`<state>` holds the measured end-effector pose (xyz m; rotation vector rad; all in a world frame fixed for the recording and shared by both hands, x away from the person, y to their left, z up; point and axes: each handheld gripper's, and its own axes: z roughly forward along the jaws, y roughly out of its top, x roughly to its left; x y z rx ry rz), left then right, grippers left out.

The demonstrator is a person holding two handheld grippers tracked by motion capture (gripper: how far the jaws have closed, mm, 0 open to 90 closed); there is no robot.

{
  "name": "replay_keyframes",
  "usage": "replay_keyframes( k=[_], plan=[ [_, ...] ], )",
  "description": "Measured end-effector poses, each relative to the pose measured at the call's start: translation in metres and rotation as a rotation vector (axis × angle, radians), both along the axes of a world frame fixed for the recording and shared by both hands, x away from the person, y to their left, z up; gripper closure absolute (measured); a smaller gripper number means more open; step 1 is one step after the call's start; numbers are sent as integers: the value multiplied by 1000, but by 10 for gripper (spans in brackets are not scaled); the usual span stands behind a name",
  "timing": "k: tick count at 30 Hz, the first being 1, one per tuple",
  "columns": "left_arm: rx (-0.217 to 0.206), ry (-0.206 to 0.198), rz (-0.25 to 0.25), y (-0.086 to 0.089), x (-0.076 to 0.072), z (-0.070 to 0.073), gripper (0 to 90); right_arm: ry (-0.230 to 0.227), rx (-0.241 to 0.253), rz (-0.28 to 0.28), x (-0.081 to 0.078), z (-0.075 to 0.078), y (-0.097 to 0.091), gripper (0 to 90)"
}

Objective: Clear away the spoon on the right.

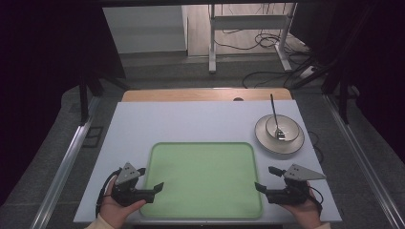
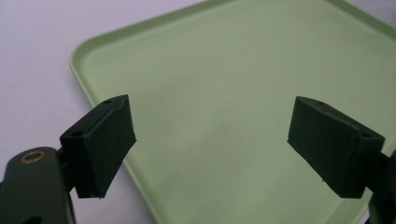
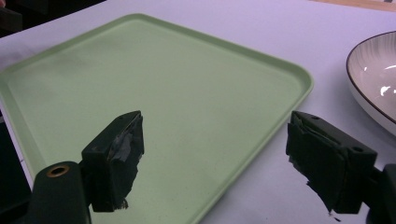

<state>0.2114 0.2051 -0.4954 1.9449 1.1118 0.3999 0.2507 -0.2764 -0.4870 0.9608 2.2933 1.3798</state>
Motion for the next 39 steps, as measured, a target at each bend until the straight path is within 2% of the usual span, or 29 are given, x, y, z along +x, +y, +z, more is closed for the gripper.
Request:
replay_keyframes(
  k=[7, 12, 21, 32, 39],
  plan=[
    [-6, 3, 7, 1, 1, -1, 139, -8, -1, -5, -2, 1, -3, 190],
    [-11, 1, -8, 0, 0, 0, 138, -14, 1, -5, -3, 2, -3, 190],
    [-2, 5, -12, 1, -3, -1, 138, 1, 14, 1, -1, 0, 2, 189],
    [-3, 7, 2, 6, -3, -1, 138, 4, -1, 24, -3, 1, 7, 190],
    [0, 9, 24, 7, -4, 0, 139, -3, 7, 29, -5, 4, 7, 190]
  ],
)
